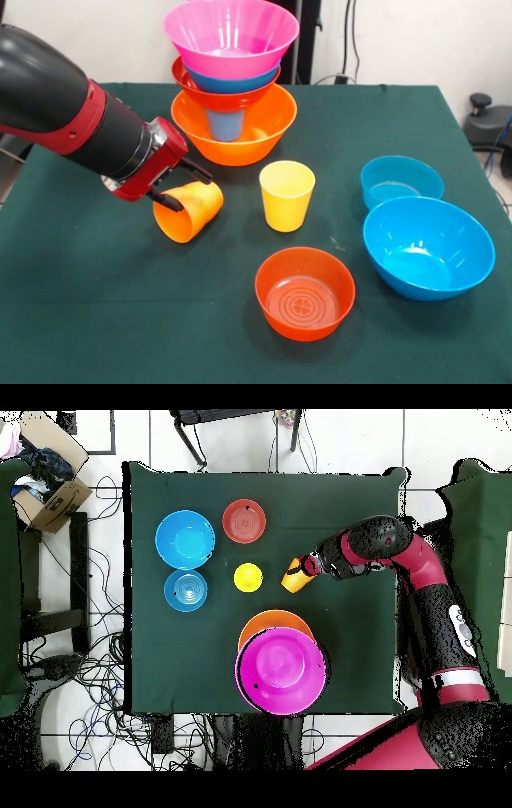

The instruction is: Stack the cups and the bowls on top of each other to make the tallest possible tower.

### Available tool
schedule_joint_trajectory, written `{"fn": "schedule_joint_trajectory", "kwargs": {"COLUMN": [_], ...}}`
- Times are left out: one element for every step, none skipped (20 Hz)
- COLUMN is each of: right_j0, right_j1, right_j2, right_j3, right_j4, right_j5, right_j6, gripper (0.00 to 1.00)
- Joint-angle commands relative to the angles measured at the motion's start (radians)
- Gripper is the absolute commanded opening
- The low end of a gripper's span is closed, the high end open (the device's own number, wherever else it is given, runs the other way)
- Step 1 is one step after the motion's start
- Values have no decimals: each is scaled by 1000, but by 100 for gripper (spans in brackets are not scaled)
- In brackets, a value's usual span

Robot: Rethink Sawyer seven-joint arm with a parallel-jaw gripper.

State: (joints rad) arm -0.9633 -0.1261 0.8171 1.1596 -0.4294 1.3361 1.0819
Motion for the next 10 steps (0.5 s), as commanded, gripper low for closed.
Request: {"fn": "schedule_joint_trajectory", "kwargs": {"right_j0": [18, 21, 24, 27, 28, 29, 30, 31, 33, 34], "right_j1": [10, 11, 12, 12, 13, 16, 18, 20, 27, 30], "right_j2": [-14, -17, -19, -22, -24, -26, -27, -29, -32, -33], "right_j3": [27, 22, 17, 13, 8, 5, 1, -2, -10, -14], "right_j4": [-79, -79, -80, -80, -80, -83, -85, -87, -89, -89], "right_j5": [-77, -73, -69, -66, -58, -55, -53, -50, -46, -41], "right_j6": [-249, -244, -239, -234, -235, -237, -239, -242, -245, -246], "gripper": [100, 100, 100, 100, 100, 100, 100, 100, 100, 100]}}
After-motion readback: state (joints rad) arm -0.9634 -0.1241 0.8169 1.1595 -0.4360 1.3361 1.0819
